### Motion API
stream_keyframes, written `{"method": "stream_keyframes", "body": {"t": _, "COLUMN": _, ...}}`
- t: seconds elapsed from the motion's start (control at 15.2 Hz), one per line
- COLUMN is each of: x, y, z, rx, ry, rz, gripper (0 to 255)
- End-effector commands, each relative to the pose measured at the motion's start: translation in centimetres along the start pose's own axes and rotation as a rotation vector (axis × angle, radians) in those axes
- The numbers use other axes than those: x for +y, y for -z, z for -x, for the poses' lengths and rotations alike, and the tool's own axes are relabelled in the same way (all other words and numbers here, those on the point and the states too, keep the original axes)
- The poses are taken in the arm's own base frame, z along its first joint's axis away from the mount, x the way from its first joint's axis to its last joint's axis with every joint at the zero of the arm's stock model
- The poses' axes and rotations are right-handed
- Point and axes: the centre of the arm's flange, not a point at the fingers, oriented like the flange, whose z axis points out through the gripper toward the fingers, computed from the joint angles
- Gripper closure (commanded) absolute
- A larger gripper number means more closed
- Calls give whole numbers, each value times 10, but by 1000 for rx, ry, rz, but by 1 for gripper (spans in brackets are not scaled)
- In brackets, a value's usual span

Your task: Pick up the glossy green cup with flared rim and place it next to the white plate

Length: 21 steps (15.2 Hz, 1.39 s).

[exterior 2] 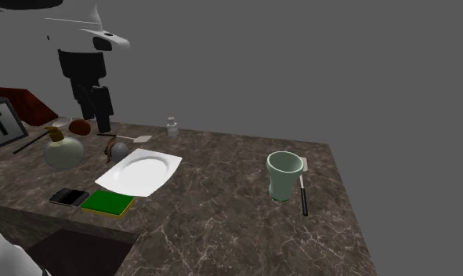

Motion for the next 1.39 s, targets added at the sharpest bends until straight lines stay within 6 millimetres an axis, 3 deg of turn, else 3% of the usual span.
{"method": "stream_keyframes", "body": {"t": 0.0, "x": 0, "y": 0, "z": 0, "rx": 0, "ry": 0, "rz": 0, "gripper": 0}}
{"method": "stream_keyframes", "body": {"t": 1.32, "x": 138, "y": -63, "z": -202, "rx": 41, "ry": 7, "rz": 75, "gripper": 0}}
